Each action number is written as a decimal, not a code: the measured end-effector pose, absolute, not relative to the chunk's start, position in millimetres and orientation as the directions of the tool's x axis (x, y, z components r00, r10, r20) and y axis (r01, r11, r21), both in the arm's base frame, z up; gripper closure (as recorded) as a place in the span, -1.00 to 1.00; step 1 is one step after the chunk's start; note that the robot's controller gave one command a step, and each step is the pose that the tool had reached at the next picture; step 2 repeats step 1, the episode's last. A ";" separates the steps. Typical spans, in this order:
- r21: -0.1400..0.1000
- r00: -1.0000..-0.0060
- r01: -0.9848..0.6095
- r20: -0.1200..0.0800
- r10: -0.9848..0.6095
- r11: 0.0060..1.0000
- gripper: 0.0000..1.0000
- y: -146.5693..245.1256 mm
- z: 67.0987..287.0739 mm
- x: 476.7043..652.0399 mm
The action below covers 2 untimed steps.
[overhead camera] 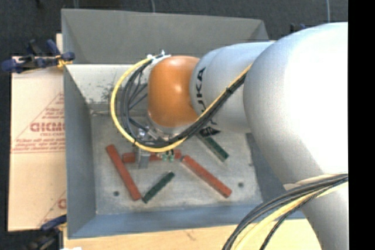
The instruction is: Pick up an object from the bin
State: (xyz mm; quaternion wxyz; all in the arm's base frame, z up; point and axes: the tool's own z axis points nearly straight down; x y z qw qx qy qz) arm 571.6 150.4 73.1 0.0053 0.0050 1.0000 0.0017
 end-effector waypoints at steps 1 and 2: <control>0.003 -1.000 0.026 -0.008 0.026 1.000 1.00 158.3 234.9 563.4; 0.003 -1.000 0.026 -0.008 0.026 1.000 1.00 158.3 234.9 563.4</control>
Offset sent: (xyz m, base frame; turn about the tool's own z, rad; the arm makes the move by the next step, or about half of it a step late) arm 0.0000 0.0000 0.0000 0.0000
